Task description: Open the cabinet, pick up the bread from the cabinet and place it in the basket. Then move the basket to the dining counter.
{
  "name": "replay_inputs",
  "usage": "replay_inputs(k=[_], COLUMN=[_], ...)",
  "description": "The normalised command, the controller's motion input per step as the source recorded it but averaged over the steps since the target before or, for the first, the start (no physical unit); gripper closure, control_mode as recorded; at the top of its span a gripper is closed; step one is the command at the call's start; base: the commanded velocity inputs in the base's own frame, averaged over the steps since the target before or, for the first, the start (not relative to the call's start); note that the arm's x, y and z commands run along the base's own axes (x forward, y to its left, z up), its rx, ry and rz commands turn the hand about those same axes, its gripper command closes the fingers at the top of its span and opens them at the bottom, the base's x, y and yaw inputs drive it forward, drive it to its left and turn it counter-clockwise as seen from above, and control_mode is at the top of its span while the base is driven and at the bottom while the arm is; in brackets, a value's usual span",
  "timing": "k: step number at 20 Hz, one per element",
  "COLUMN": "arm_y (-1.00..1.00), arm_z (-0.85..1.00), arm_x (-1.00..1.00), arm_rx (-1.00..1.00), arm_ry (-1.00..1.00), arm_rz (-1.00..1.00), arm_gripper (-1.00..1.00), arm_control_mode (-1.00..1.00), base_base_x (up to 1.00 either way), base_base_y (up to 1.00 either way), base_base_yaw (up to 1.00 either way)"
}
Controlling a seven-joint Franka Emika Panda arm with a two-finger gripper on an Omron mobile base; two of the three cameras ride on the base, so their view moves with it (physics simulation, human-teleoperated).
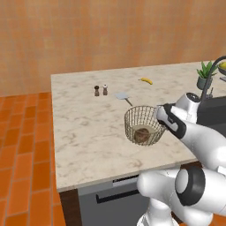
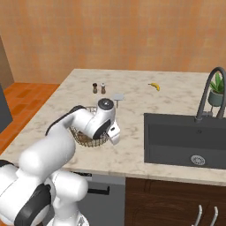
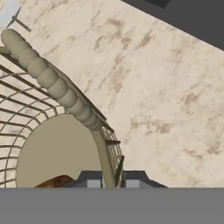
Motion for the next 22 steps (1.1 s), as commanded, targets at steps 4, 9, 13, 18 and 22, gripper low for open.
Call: replay_inputs(k=[4, 9, 13, 18, 22], arm_y=[0.0, 0.0, 0.0, 0.0, 0.03], arm_z=[-0.28, -0.35, -0.4, -0.44, -0.24], arm_x=[0.0, 0.04, 0.15, 0.21, 0.13], arm_rx=[0.0, 0.0, 0.0, 0.0, 0.0], arm_ry=[0.0, 0.0, 0.01, 0.01, 0.0], arm_rz=[0.0, 0.0, 0.0, 0.0, 0.0], arm_gripper=[1.0, 1.0, 1.0, 1.0, -1.0], arm_control_mode=[-1.0, -1.0, -1.0, -1.0, -1.0], base_base_x=[0.0, 0.0, 0.0, 0.0, 0.0], base_base_y=[0.0, 0.0, 0.0, 0.0, 0.0], base_base_yaw=[0.0, 0.0, 0.0, 0.0, 0.0])
